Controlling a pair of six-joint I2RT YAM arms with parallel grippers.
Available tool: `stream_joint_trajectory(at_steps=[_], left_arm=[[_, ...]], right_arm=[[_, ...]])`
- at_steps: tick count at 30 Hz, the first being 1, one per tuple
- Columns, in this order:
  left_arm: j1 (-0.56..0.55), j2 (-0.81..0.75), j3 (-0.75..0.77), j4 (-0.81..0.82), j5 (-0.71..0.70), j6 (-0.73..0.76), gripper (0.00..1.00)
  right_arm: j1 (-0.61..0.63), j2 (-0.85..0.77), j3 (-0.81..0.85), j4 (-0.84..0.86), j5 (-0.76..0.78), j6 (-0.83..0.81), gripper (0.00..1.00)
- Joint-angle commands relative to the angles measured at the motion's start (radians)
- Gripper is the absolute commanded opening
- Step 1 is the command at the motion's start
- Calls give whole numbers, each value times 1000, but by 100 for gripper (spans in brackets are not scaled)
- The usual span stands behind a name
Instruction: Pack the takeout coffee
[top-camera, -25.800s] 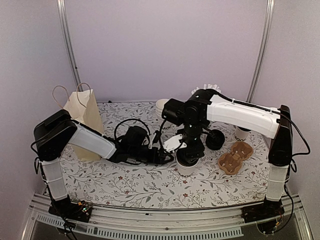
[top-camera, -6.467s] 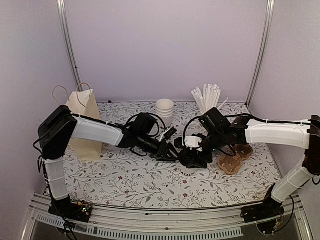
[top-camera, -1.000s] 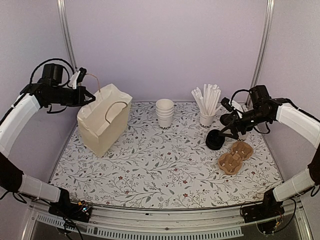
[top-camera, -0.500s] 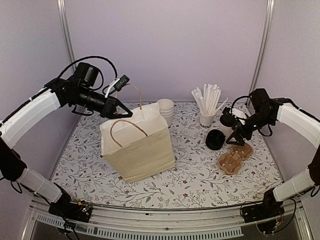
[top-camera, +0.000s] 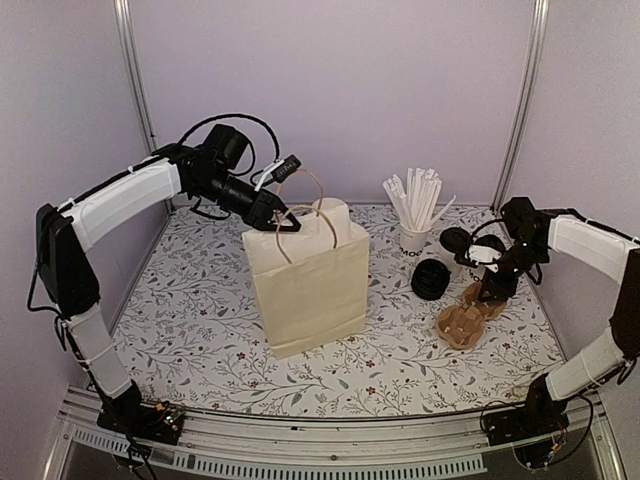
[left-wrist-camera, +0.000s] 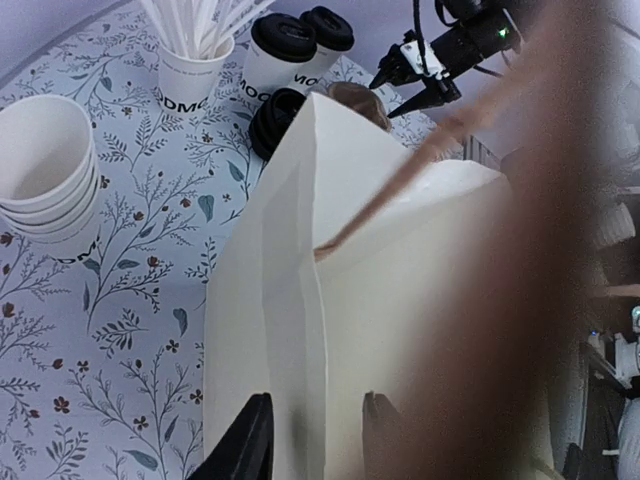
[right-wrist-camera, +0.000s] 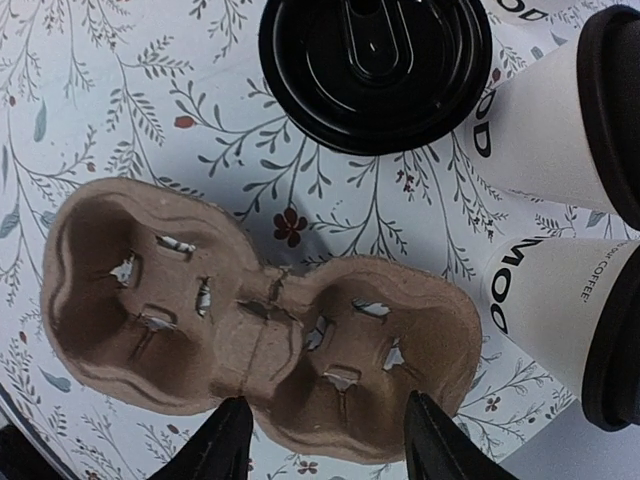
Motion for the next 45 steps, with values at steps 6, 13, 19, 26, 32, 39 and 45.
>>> stream_joint_trajectory(at_steps=[6,13,19,26,32,39,45], left_arm=[[-24,-138,-20,155,-80,29,100],[-10,-370,-278,482,-268,24,100],[-2,-611,-579,850,-335,20,100],[55,-636,-644,923,-348,-9,100],[80,-587,-620,901,-272,-35,99],[101,-570,-623,902,-214,-51,99],[106,-565,-627,907,-204,-56,98]], right_arm=[[-21,136,-58,212,283,-83,29],[-21,177,-74,169,310,-114,28],[34,129,-132,61,264,-106,29],[91,58,-125,-76,128,-95,31],[91,-1,-90,-141,143,-98,36],[91,-40,-32,-156,-14,-89,51],[91,29,-19,-115,-72,-87,55]])
